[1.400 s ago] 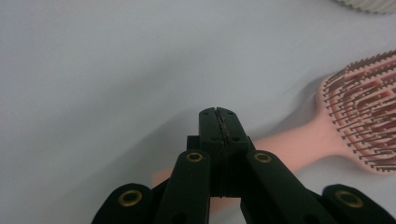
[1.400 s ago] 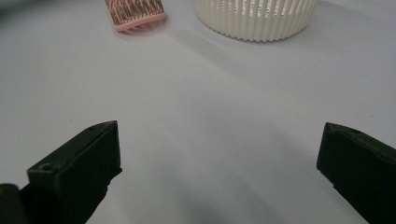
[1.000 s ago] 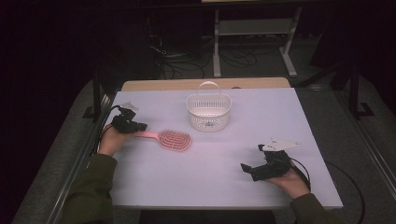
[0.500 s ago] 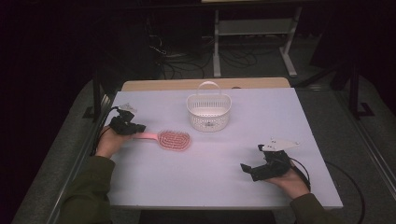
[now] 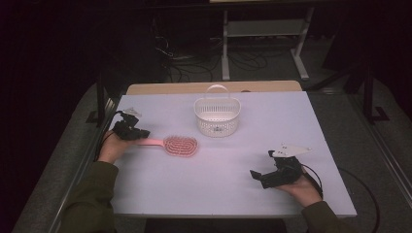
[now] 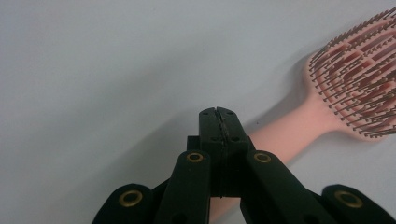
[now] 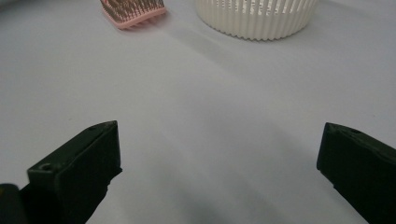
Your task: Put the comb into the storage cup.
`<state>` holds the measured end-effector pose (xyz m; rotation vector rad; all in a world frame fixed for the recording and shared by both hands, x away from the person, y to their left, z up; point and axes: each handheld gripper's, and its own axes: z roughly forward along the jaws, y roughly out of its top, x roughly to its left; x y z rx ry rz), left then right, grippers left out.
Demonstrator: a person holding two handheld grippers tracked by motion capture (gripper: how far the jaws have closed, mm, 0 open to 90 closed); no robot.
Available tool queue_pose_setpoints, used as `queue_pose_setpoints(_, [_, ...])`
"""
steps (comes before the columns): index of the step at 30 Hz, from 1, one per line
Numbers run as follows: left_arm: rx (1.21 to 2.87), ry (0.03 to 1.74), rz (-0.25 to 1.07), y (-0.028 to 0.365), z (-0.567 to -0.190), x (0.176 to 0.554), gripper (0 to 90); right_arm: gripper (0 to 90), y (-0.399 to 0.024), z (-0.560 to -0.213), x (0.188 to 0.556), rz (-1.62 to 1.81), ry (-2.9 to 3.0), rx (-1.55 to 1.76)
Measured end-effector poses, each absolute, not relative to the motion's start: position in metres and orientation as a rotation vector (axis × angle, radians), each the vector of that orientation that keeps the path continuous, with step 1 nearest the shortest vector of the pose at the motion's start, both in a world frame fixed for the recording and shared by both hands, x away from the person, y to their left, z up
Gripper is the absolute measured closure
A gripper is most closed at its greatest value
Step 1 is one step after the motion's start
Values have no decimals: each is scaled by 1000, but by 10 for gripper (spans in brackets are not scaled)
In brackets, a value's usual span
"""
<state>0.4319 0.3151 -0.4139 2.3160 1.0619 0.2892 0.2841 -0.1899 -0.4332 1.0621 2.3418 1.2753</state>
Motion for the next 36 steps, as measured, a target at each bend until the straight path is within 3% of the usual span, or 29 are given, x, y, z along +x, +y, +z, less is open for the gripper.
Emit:
queue_pose_setpoints(10, [2395,1073,279,317,-418,429,900,0,-191,-433,284,1278,2338,1066])
queue_pose_setpoints(36, [2434,1019,170,324,-419,376,900,0,-190,-433,285,1279,2338,1066])
